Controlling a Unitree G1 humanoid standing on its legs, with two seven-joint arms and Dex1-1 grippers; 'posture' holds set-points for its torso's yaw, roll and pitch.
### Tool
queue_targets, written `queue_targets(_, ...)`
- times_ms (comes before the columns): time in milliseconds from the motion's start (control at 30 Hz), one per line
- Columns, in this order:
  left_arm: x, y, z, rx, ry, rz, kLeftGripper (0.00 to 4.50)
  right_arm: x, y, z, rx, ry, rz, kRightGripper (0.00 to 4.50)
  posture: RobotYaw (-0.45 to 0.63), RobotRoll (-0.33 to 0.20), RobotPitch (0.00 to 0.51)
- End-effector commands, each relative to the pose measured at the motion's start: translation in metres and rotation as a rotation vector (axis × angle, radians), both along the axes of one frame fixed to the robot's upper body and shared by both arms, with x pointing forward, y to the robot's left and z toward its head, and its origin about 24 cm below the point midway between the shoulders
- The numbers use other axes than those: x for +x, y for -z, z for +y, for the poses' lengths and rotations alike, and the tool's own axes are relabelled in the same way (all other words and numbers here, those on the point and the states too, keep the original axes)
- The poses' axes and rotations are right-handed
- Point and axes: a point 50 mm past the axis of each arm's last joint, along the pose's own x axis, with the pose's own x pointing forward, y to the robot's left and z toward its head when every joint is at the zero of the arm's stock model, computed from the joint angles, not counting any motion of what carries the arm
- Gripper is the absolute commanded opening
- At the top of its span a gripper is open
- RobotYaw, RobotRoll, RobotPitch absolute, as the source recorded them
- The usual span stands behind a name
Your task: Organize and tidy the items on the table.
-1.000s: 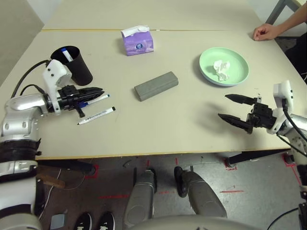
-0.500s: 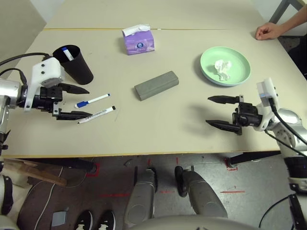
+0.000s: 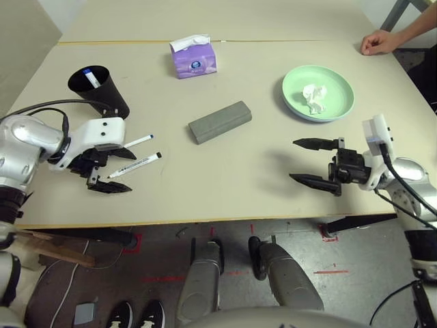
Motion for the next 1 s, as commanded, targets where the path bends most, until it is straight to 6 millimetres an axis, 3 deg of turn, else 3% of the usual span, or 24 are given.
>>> queue_targets(33, 0.002, 0.013, 0.003, 0.017, -0.028, -0.009, 4.48, -0.003, -0.003, 0.002, -0.002, -0.010, 0.002, 4.50, -0.09, 0.000, 0.257)
queue_targets(367, 0.007, 0.026, -0.002, -0.032, -0.044, -0.008, 4.48, -0.002, -0.004, 0.006, -0.001, -0.019, 0.002, 4.50, -0.10, 0.000, 0.258)
queue_targets(800, 0.015, 0.024, -0.013, -0.127, -0.069, 0.012, 4.48, -0.006, -0.001, 0.007, -0.007, -0.023, 0.011, 4.50, -0.10, 0.000, 0.252)
queue_targets(1000, 0.013, 0.029, -0.013, -0.107, -0.056, 0.039, 2.55, -0.006, -0.004, 0.007, -0.009, -0.023, 0.004, 4.50, -0.10, 0.000, 0.245)
